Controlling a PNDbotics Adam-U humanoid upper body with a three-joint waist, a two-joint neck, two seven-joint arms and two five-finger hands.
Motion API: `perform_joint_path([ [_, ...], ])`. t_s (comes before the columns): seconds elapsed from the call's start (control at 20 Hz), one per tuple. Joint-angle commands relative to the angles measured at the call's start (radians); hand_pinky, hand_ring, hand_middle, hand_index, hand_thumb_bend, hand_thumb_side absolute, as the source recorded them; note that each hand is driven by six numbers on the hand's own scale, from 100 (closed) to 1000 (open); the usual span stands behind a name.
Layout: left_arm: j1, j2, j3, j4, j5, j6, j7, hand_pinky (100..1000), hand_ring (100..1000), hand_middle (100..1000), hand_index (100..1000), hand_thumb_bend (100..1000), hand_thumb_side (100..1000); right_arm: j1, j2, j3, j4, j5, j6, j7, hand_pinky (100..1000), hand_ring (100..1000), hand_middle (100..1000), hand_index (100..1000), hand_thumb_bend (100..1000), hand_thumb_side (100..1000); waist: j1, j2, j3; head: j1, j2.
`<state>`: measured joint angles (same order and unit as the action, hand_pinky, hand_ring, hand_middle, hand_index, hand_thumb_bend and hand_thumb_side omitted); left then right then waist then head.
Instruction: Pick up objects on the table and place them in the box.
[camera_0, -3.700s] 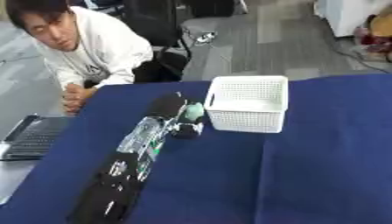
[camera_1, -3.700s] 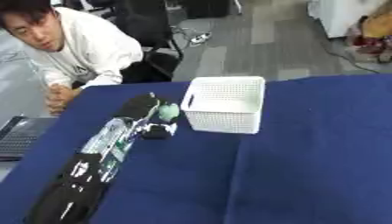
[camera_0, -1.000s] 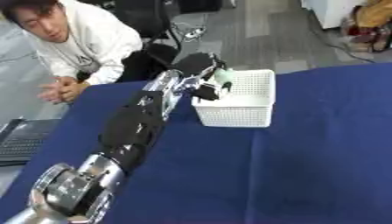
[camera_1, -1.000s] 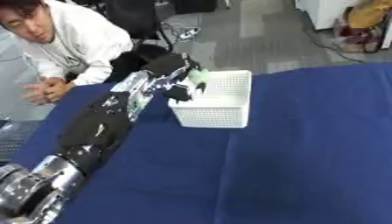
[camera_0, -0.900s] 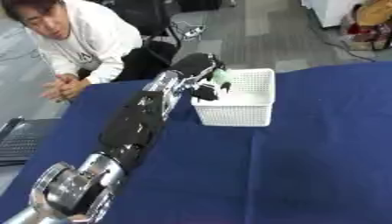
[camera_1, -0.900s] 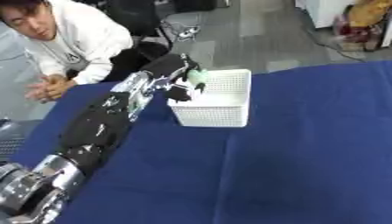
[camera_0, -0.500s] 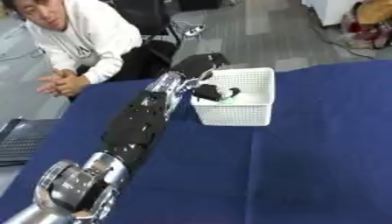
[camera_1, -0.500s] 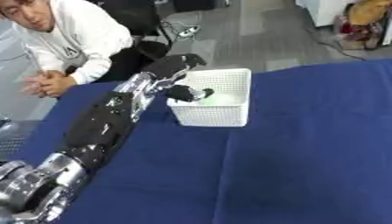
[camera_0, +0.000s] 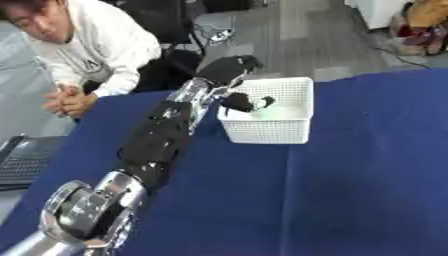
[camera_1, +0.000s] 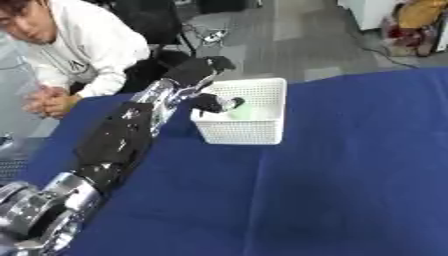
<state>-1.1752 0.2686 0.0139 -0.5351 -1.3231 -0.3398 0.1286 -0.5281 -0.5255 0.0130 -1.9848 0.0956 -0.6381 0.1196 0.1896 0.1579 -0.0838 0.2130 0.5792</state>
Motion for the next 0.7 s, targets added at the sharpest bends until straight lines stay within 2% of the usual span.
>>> perform_joint_path([
  [0.05,-0.01,0.03,0.014,-0.039,0.024,-0.002,0.008,822,881,915,940,568,809,-0.019,-0.006,-0.005,-0.015,0.001,0.0,0.002,100,268,309,573,100,1000,-0.008,-0.015,0.005,0.011,-0.013],
  [0.25,0.053,0.055,0.011,-0.156,0.13,-0.021,0.017,773,837,898,934,523,759,-0.013,-0.011,-0.008,-0.015,0.005,0.002,0.0,100,267,307,572,100,1000,-0.007,-0.015,0.015,0.001,-0.02],
  [0.45,0.164,0.097,-0.009,-0.348,0.298,-0.033,0.025,727,808,884,927,488,720,-0.001,-0.02,-0.012,-0.015,0.011,0.002,-0.004,100,266,306,572,100,1000,-0.009,-0.016,0.032,-0.014,-0.026],
  [0.7,0.341,0.126,-0.017,-0.613,0.5,0.007,0.042,679,773,869,923,442,697,0.019,-0.033,-0.02,-0.015,0.026,0.003,-0.014,100,264,303,572,100,1000,-0.016,-0.019,0.056,-0.027,-0.038],
])
